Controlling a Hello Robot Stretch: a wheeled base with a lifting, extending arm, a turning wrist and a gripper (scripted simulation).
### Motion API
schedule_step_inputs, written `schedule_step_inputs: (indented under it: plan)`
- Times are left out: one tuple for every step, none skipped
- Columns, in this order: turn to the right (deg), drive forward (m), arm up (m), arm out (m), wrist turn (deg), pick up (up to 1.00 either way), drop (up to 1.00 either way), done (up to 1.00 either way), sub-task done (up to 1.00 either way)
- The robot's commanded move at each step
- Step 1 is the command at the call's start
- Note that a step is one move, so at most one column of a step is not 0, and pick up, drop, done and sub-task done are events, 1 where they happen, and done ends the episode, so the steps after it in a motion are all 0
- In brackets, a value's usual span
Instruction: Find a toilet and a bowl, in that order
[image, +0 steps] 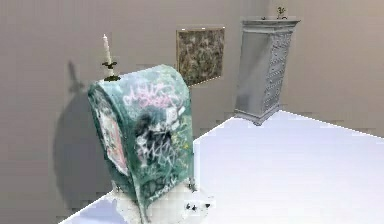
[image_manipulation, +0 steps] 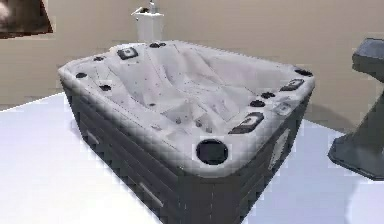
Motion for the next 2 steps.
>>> schedule_step_inputs:
  plan:
    - [42.0, 0.00, 0.00, 0.00, 0.0, 0.00, 0.00, 0.00, 0.00]
    - [0.0, 1.00, 0.00, 0.00, 0.0, 0.00, 0.00, 0.00, 0.00]
